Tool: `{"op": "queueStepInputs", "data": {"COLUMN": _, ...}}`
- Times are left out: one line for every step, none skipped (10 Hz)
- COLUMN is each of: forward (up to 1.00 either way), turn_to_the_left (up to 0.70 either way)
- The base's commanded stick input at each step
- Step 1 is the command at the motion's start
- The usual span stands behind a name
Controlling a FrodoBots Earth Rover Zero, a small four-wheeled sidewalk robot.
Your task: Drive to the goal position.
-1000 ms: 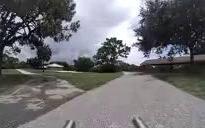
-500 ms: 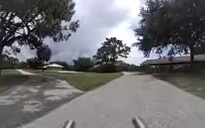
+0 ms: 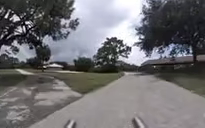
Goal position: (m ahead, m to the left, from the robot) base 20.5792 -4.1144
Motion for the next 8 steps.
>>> {"op": "queueStepInputs", "data": {"forward": 0.70, "turn_to_the_left": 0.00}}
{"op": "queueStepInputs", "data": {"forward": 0.70, "turn_to_the_left": 0.00}}
{"op": "queueStepInputs", "data": {"forward": 0.70, "turn_to_the_left": 0.00}}
{"op": "queueStepInputs", "data": {"forward": 0.70, "turn_to_the_left": 0.00}}
{"op": "queueStepInputs", "data": {"forward": 0.70, "turn_to_the_left": 0.00}}
{"op": "queueStepInputs", "data": {"forward": 0.70, "turn_to_the_left": 0.00}}
{"op": "queueStepInputs", "data": {"forward": 0.70, "turn_to_the_left": 0.00}}
{"op": "queueStepInputs", "data": {"forward": 0.70, "turn_to_the_left": 0.00}}
